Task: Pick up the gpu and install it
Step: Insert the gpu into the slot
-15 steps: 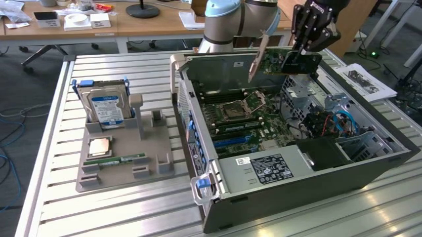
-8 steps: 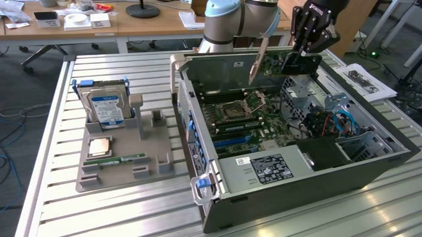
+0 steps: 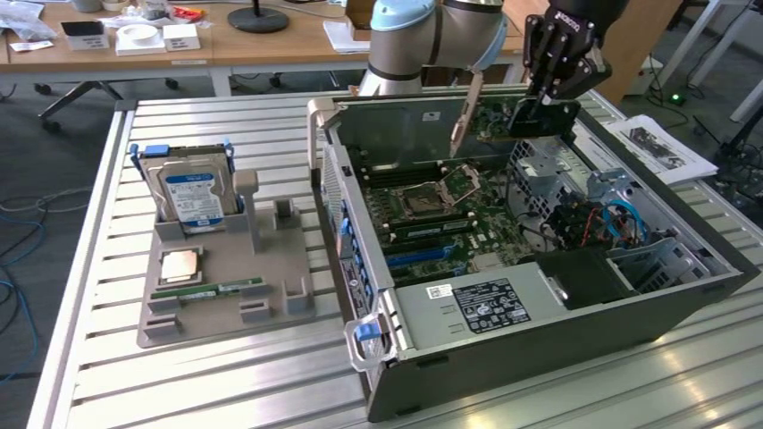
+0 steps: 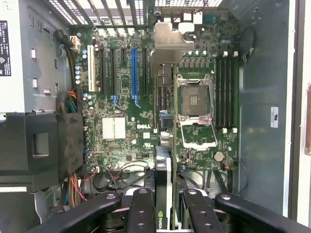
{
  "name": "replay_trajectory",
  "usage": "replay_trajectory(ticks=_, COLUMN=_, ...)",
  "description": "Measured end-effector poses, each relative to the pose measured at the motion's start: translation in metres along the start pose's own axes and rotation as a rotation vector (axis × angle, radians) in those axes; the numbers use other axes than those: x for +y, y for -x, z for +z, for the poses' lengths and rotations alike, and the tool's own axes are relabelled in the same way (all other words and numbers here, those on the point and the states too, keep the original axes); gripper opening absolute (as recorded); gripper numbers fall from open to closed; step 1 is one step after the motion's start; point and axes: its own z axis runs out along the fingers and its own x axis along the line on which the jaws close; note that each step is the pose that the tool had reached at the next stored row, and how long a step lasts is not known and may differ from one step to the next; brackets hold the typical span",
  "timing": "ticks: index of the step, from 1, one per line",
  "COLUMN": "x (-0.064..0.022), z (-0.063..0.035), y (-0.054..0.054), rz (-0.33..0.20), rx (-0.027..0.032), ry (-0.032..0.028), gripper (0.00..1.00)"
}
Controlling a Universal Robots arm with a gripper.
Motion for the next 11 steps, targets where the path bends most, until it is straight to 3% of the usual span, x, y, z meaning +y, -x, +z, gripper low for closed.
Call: replay_trajectory(ticks=11, x=0.0060, z=0.0013, y=-0.0002, rz=-0.004, rx=-0.0002, ry=-0.0018, gripper=0.27)
